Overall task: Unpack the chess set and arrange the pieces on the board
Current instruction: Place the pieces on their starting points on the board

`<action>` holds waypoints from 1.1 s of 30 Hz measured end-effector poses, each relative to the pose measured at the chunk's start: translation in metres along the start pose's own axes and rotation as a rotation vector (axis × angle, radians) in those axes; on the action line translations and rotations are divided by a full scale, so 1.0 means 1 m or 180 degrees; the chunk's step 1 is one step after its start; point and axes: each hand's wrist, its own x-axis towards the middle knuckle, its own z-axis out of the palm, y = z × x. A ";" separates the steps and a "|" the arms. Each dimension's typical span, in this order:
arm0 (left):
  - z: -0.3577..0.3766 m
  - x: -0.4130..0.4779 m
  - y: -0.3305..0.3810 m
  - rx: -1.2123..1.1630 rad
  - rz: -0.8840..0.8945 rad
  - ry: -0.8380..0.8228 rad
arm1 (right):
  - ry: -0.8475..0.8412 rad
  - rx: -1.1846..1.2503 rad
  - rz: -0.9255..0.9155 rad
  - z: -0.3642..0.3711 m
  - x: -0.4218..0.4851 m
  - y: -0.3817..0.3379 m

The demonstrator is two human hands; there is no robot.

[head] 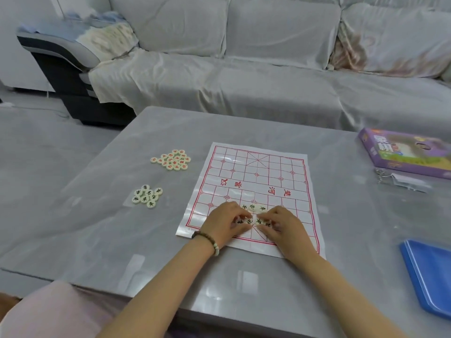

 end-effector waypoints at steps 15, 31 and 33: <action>-0.109 -0.066 -0.107 0.0538 -0.0920 0.0796 | -0.0493 0.0238 -0.0660 0.058 0.058 -0.093; -0.108 -0.106 -0.149 0.1182 -0.1124 0.0056 | -0.1192 -0.0862 -0.1405 0.121 0.077 -0.141; -0.102 -0.117 -0.141 0.1168 -0.1151 0.0058 | -0.1051 -0.0844 -0.1471 0.117 0.069 -0.138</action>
